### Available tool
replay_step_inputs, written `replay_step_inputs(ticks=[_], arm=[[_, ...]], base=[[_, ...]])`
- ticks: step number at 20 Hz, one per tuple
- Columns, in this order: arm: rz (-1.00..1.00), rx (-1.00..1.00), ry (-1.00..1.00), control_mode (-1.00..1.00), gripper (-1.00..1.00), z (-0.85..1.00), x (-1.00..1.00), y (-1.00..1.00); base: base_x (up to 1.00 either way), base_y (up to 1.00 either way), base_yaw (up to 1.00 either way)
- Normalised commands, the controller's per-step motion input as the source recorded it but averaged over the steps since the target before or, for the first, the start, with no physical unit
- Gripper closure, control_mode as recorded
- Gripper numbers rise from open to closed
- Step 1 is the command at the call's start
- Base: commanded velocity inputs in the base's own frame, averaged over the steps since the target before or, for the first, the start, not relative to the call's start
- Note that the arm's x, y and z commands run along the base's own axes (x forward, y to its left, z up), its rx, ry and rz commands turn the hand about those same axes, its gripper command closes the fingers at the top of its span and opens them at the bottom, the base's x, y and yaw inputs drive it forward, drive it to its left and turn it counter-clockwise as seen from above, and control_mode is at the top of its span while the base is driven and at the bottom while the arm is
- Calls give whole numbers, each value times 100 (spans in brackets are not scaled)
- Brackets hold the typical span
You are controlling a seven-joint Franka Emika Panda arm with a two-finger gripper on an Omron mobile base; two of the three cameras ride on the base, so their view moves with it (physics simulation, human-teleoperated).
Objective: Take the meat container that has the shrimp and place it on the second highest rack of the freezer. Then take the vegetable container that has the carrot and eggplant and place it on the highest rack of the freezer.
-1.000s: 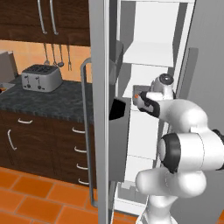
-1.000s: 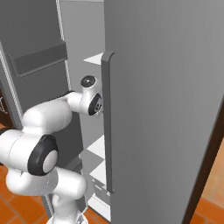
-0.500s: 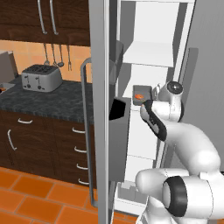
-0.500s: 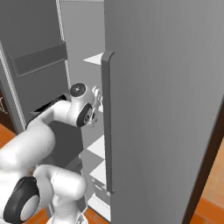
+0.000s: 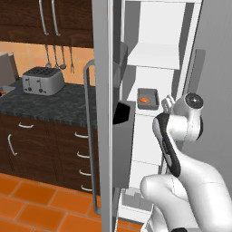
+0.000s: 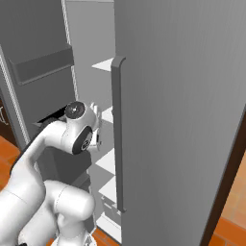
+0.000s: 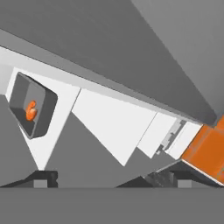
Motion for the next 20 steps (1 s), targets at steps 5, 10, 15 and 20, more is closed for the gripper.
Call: replay_step_inputs(ticks=[5,10,15,20], arm=[[21,-17,11,-100,-100,18,-74,19],[23,-19,10,-100,-100,23,-64,25],[35,-10,7,-100,-100,34,-43,0],[36,-11,6,-100,-100,34,-38,0]], base=[[0,0,0],[0,0,0],[0,0,0],[0,0,0]])
